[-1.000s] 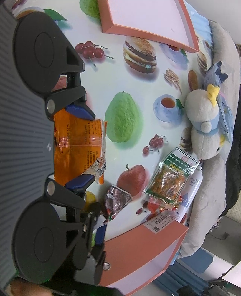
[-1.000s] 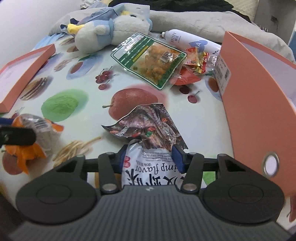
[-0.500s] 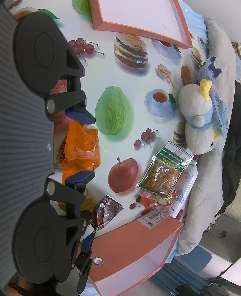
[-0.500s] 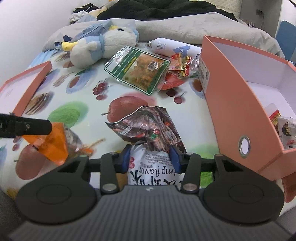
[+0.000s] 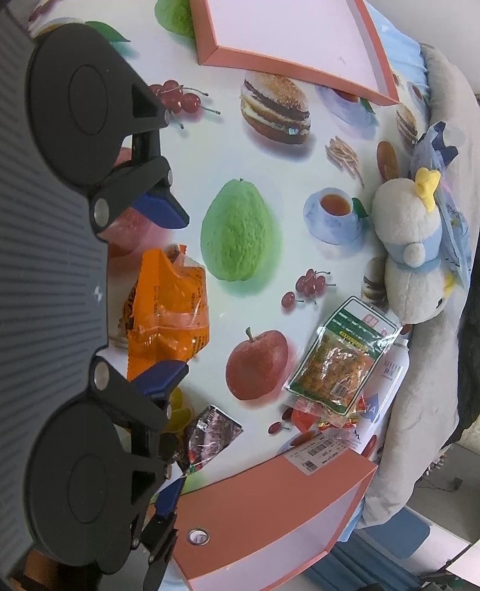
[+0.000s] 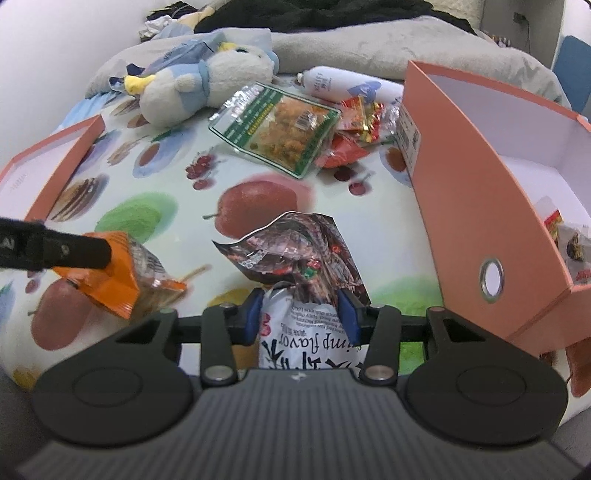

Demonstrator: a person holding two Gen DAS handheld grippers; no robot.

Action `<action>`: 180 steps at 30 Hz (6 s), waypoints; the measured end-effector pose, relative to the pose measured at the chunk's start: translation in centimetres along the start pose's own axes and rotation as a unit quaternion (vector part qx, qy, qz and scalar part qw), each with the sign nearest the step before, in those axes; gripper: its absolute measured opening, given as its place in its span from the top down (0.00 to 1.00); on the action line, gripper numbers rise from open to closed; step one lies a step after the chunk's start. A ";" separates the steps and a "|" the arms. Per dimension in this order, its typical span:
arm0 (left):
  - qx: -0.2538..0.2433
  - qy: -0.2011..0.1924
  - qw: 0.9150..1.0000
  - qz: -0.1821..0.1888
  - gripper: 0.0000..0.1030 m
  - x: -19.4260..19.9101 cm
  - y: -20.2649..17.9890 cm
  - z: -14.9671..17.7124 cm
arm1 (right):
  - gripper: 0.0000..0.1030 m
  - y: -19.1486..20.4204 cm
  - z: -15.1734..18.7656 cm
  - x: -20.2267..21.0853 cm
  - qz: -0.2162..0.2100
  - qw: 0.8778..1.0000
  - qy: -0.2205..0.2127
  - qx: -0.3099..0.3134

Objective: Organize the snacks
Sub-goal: 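Lift both held bags up from the bed, then carry both held bags over the open pink box, then open both tools to drop the bags into the pink box, then move both open tools toward the green-label snack pack on the bed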

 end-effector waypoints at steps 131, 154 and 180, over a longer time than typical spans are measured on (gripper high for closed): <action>-0.151 -0.132 0.972 0.121 0.36 6.2 -25.7 -15.4 | 0.32 -21.3 -11.0 15.0 0.081 0.968 -0.193 -0.135; -0.107 -0.195 0.969 0.103 0.36 12.9 -15.1 -13.5 | 0.32 -9.7 -11.6 17.5 0.015 0.969 -0.239 -0.061; -0.024 -0.167 0.982 0.085 0.36 11.2 -2.9 -7.3 | 0.32 -0.6 -7.2 13.3 -0.026 0.976 -0.212 -0.032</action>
Point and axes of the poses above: each gripper's, at about its wrist camera, not at the fingertips, and x roughly against the way its jaws point, y to its left, z to its underside, the point moved 6 cm from there along -x, roughly the way its jaws point, and after that the axes turned 3 degrees about -z, right-handed, at the moved point
